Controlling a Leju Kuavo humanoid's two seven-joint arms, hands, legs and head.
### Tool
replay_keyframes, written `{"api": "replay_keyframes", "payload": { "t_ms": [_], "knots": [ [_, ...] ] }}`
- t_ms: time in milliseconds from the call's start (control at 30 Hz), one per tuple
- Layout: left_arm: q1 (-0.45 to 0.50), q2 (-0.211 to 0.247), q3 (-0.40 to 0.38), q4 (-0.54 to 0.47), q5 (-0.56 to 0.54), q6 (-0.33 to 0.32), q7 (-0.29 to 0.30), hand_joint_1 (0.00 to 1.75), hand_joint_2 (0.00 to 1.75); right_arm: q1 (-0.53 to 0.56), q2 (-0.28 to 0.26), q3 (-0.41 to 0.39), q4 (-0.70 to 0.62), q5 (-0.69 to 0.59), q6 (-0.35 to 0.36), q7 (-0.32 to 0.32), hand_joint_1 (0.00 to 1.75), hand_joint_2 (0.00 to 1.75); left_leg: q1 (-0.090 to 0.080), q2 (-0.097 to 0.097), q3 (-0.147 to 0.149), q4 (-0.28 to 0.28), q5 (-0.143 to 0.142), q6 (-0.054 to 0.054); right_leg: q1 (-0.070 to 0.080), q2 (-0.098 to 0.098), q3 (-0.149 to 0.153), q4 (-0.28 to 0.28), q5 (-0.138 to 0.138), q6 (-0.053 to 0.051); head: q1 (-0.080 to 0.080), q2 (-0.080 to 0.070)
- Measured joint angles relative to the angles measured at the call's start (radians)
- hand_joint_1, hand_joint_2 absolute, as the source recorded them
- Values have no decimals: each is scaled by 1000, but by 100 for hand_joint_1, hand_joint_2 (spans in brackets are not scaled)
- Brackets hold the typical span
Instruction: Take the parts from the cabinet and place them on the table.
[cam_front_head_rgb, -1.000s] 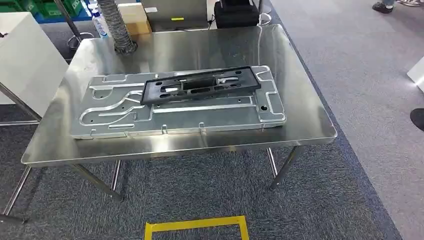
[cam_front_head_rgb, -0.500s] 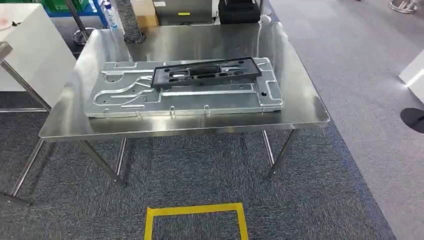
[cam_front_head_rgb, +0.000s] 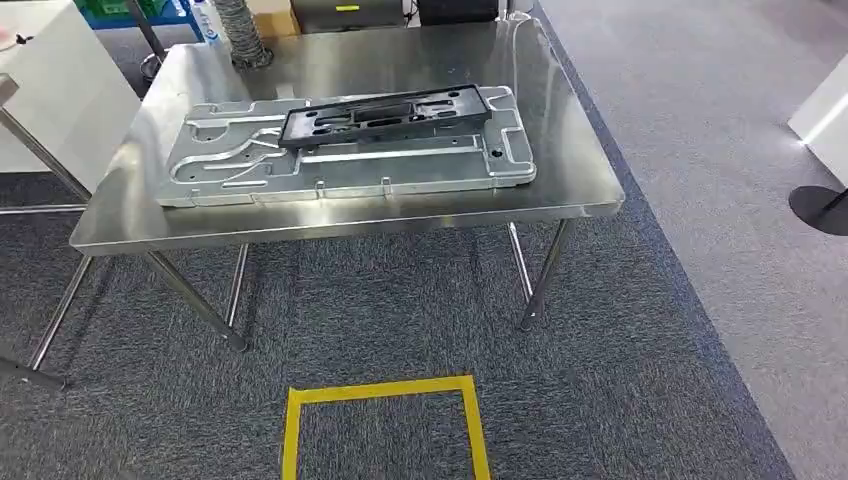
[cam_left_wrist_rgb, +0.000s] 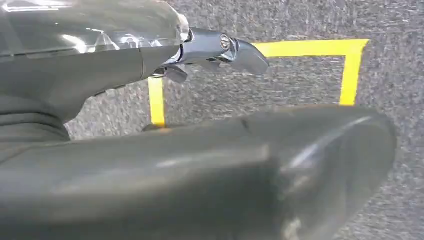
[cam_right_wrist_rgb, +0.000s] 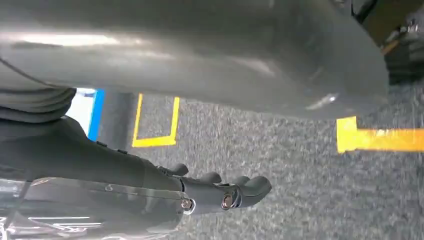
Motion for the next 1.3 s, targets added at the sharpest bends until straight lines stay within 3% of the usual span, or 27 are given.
{"api": "replay_keyframes", "payload": {
  "t_ms": [33,67,133,167,233,333,367,400,467,500,533,567,600,667,700,733,833,867,933,1000,1033,1100,1167,1200,1233,1267,1300],
  "knots": [
    [0,0,-2,0,-3,-2,0,0,0,-1,0,1,0,2,3,-23,0,0,0,0,3,43,5,0,2,0,-20,3,12,1,0,0],
    [0,-1,-3,0,-7,-2,0,0,0,-1,0,3,0,2,3,-39,0,0,0,-1,26,30,30,3,3,0,-32,6,19,1,0,0],
    [-2,-2,-6,0,-11,-3,0,0,0,-2,0,11,0,8,9,-113,0,0,-1,-1,126,-103,102,10,4,1,-55,10,35,6,0,0],
    [-5,-2,-6,0,-11,-4,1,0,0,-4,1,17,0,12,13,-152,0,0,-1,-3,195,-203,117,17,4,2,-61,11,43,9,0,0],
    [-11,-2,-6,0,-16,-4,5,0,0,-8,6,31,1,22,20,-219,0,0,-10,-6,262,-326,77,30,6,1,-70,11,60,22,0,0],
    [-8,-2,-6,0,-16,-4,18,0,0,-15,12,51,2,38,22,-271,0,0,-16,-5,239,-326,99,52,3,2,-73,-2,89,42,0,0],
    [-9,-3,-6,0,-15,-2,21,0,0,-17,13,58,3,43,24,-280,0,0,-5,3,236,-335,115,62,1,4,-78,8,71,47,0,0],
    [-11,-3,-6,0,-14,-2,24,0,0,-19,13,65,3,48,26,-283,0,0,-8,1,223,-336,126,74,3,6,-93,42,18,49,0,0],
    [-12,-3,-6,0,-8,0,31,0,0,-20,14,81,3,58,28,-278,0,0,-13,1,194,-329,143,85,0,7,-132,184,-104,52,0,0],
    [-10,-3,-6,0,-7,1,34,0,0,-20,15,88,4,62,28,-273,0,0,-15,2,178,-324,152,85,-1,7,-149,261,-141,55,0,0],
    [-10,-3,-6,0,-5,1,34,0,0,-20,16,93,5,67,28,-264,0,0,-16,2,162,-317,161,84,-1,7,-153,312,-144,59,0,0],
    [-10,-3,-6,0,-1,1,35,0,0,-19,16,97,5,71,28,-256,0,0,-16,2,145,-310,168,82,-2,7,-138,319,-117,60,0,0],
    [-10,-3,-5,0,3,1,35,0,0,-20,16,103,6,74,28,-243,0,0,-17,2,127,-301,176,80,-3,7,-106,288,-75,60,0,0],
    [-10,-4,-3,0,9,1,32,0,0,-21,15,110,6,76,30,-210,0,0,-16,2,93,-278,187,74,-3,7,12,131,-22,55,0,0],
    [-9,-6,-3,0,11,0,30,0,0,-23,12,113,5,78,32,-193,0,0,-17,2,82,-267,191,69,-1,7,69,42,-60,46,0,0],
    [-9,-9,-3,0,11,0,27,0,0,-24,7,116,5,80,35,-175,0,0,-20,2,76,-259,194,64,5,7,97,-11,-76,43,0,0],
    [-8,-12,-3,0,10,-2,20,0,0,-22,2,118,5,83,36,-148,0,0,-16,3,72,-267,223,47,10,7,78,-6,-58,26,0,0],
    [-7,-13,-3,0,8,-2,18,0,0,-19,1,118,6,83,38,-143,0,0,-18,0,64,-266,219,40,0,2,68,-14,-40,17,0,0],
    [0,-15,-3,1,3,-4,18,0,0,-22,-3,119,6,82,36,-140,0,0,-11,-2,38,-202,114,29,-1,1,39,-15,-15,4,0,0],
    [-2,-16,-3,1,1,-6,14,0,0,-21,-6,119,6,79,35,-145,0,0,-5,-2,6,-54,1,17,1,0,4,-14,12,4,0,0],
    [-3,-16,-3,1,0,-8,12,0,0,-20,-7,119,6,77,35,-154,0,0,-2,-2,1,8,-13,12,0,-1,-15,-13,27,5,0,0],
    [-3,-16,-3,1,-2,-11,11,0,0,-20,-7,121,6,76,34,-163,0,0,5,-2,36,26,55,6,-3,-1,-55,-7,54,12,0,0],
    [-6,-16,-3,1,-5,-11,10,0,0,-20,-7,123,6,76,35,-175,0,0,11,-2,140,-92,125,0,-10,-1,-95,5,75,23,0,0],
    [-9,-16,-3,1,-6,-11,10,0,0,-21,-7,125,6,76,35,-182,0,0,15,-4,219,-194,105,-2,-11,0,-108,13,86,30,0,0],
    [-14,-16,-3,1,-7,-11,10,0,0,-22,-8,127,6,76,35,-189,0,0,9,-8,283,-305,57,0,-7,2,-117,19,93,39,0,0],
    [-16,-16,-3,1,-7,-11,10,0,0,-21,-8,130,6,77,36,-194,0,0,5,-12,287,-323,43,22,-7,-1,-116,18,105,47,0,0],
    [-15,-17,-3,1,-7,-11,10,0,0,-22,-8,131,6,77,35,-196,0,0,4,-12,278,-322,49,27,-8,-3,-115,14,116,52,0,0]
  ]
}}
